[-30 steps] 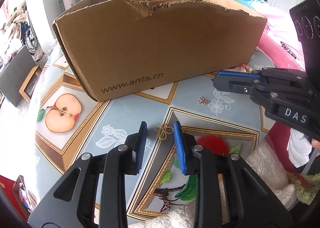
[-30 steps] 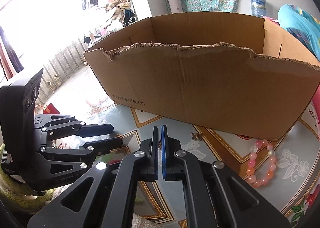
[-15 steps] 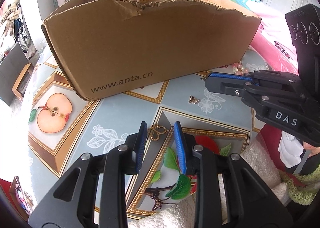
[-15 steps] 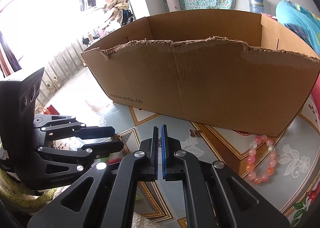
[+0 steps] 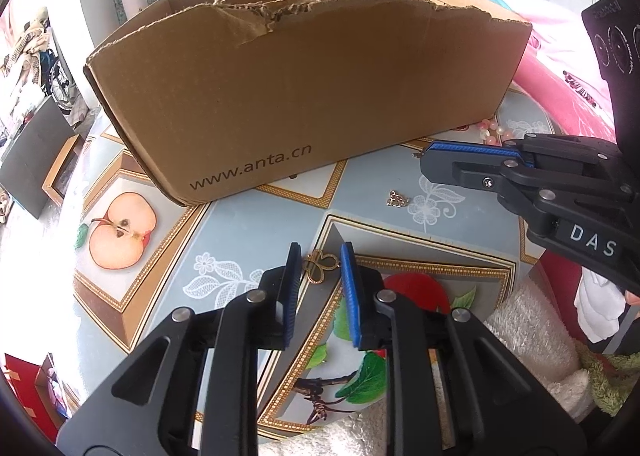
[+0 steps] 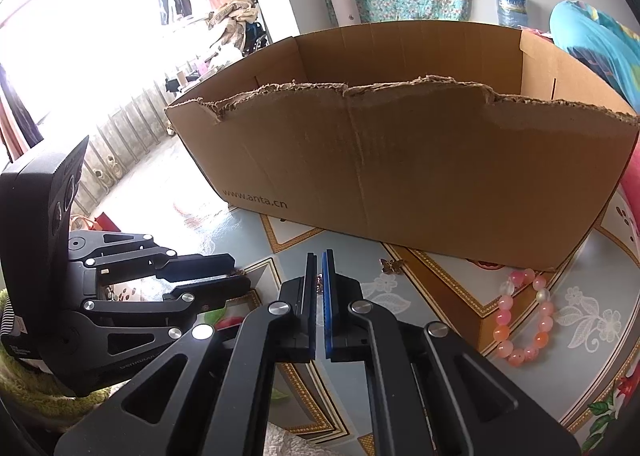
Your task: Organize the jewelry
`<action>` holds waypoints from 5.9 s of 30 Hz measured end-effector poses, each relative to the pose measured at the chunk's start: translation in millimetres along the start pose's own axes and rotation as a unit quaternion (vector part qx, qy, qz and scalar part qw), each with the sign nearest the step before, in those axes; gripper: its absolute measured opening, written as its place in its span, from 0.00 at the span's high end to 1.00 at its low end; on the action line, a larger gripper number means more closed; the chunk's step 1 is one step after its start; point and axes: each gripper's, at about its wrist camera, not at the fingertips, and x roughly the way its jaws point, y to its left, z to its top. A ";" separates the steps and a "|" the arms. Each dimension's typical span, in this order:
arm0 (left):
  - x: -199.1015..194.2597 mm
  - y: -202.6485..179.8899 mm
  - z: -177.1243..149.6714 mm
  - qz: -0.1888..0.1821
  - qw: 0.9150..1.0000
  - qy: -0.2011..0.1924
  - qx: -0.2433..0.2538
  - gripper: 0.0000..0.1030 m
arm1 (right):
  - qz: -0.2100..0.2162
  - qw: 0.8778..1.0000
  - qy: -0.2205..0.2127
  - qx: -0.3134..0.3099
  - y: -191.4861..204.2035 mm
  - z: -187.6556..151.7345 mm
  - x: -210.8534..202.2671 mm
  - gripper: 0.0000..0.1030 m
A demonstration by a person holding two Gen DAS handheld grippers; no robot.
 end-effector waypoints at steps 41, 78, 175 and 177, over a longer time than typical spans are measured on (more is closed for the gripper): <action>-44.5 47.9 -10.8 -0.024 0.997 -0.053 -0.043 0.82 | -0.004 0.997 0.057 -0.047 20.2 4.3 25.9 0.98; -63.0 85.0 -21.1 -0.060 0.992 -0.083 -0.071 0.82 | -0.002 0.978 0.200 -0.060 34.4 40.4 67.3 0.97; -70.6 48.1 2.4 -0.059 0.993 -0.083 -0.061 0.54 | -0.043 0.997 0.007 0.061 -0.2 6.1 -34.8 0.55; -62.8 45.5 -3.4 -0.050 0.992 -0.085 -0.079 0.54 | -0.045 0.997 0.004 0.070 -1.6 4.5 -30.3 0.55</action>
